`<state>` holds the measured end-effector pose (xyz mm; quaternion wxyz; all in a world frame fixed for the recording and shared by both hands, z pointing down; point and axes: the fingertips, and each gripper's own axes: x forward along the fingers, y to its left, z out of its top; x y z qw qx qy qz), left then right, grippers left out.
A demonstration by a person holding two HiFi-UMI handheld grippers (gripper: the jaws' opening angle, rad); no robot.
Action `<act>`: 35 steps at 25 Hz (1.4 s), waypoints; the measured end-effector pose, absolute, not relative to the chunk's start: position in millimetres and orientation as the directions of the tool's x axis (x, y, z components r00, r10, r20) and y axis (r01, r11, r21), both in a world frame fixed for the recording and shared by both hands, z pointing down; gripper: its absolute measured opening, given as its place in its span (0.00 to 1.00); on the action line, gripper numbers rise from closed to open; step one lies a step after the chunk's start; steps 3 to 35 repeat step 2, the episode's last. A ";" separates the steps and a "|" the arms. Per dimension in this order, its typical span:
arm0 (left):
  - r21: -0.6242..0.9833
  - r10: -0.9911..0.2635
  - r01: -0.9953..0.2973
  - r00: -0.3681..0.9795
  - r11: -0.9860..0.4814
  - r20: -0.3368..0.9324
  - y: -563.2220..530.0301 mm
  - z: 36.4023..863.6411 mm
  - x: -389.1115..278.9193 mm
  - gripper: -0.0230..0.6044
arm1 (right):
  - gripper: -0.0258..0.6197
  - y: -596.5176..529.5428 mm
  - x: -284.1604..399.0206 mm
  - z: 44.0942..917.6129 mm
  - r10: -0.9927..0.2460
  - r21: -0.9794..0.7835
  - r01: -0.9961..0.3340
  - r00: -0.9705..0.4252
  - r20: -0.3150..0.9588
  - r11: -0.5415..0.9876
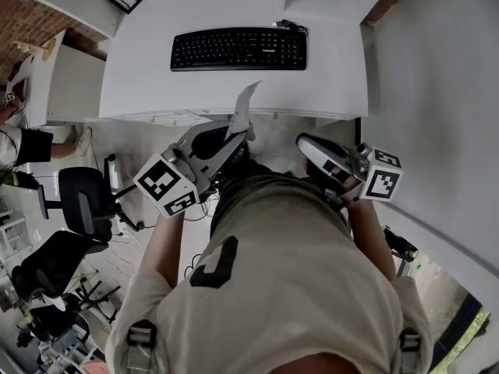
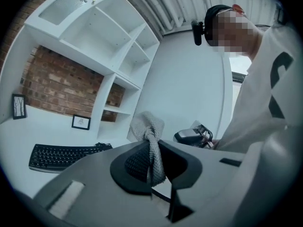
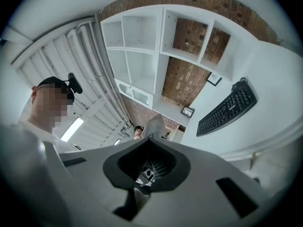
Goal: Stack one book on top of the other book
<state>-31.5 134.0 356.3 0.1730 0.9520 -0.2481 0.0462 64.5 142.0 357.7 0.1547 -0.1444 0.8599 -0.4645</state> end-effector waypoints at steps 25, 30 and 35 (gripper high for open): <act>0.304 -0.446 -0.480 0.877 -0.823 0.176 148.9 353.1 -3.0 0.09 | 0.05 156.4 92.5 356.4 -0.400 -0.844 -0.106 -0.906 -0.135 0.526; 0.304 -0.446 -0.480 0.877 -0.823 0.176 148.9 353.1 -3.0 0.09 | 0.05 156.4 92.5 356.4 -0.400 -0.844 -0.106 -0.906 -0.135 0.526; 0.304 -0.446 -0.480 0.877 -0.823 0.176 148.9 353.1 -3.0 0.09 | 0.05 156.4 92.5 356.4 -0.400 -0.844 -0.106 -0.906 -0.135 0.526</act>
